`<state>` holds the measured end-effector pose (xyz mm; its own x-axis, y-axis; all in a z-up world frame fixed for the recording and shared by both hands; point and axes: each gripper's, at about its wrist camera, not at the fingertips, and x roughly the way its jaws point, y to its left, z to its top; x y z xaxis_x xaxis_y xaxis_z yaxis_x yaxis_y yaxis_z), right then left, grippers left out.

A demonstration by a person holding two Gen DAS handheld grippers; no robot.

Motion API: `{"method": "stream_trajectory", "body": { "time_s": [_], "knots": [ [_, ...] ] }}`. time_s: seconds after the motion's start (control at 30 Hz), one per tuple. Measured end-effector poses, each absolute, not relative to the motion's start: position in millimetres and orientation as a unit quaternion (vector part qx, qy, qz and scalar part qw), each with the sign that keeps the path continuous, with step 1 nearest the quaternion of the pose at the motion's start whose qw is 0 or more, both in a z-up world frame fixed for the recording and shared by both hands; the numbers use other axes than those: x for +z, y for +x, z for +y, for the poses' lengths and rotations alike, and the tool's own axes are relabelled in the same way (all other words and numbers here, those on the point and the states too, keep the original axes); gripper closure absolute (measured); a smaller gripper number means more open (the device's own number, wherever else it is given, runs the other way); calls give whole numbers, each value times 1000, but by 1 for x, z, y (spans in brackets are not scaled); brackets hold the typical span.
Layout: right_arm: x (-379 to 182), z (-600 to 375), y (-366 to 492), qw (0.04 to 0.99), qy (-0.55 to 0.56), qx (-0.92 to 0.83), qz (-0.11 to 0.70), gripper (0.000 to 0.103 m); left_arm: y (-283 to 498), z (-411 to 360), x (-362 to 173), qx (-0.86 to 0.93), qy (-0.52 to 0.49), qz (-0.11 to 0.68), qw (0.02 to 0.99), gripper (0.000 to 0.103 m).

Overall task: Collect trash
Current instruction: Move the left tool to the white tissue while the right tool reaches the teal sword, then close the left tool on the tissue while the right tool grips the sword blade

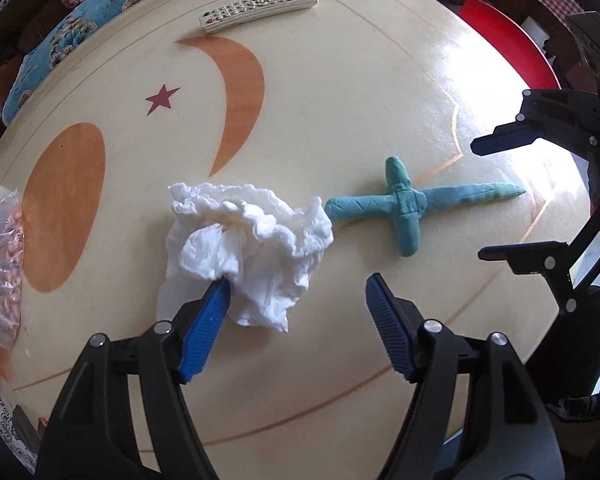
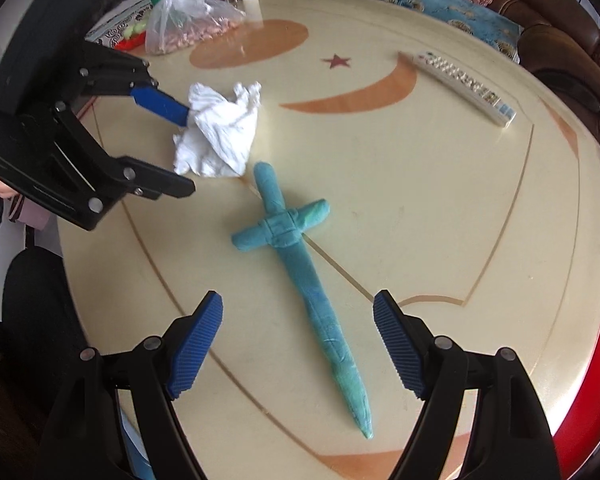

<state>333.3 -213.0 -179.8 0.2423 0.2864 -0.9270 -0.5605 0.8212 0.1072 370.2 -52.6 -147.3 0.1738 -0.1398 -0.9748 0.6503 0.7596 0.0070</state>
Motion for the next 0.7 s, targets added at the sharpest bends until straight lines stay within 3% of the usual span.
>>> {"method": "stream_trajectory", "body": {
  "time_s": [0.47, 0.7],
  "knots": [
    [-195, -214, 338, 775, -127, 269, 558, 28, 401, -52, -174, -250, 193, 613, 724, 34],
    [-193, -203, 327, 788, -164, 239, 543, 49, 405, -59, -178, -245, 206, 605, 729, 34]
  ]
}}
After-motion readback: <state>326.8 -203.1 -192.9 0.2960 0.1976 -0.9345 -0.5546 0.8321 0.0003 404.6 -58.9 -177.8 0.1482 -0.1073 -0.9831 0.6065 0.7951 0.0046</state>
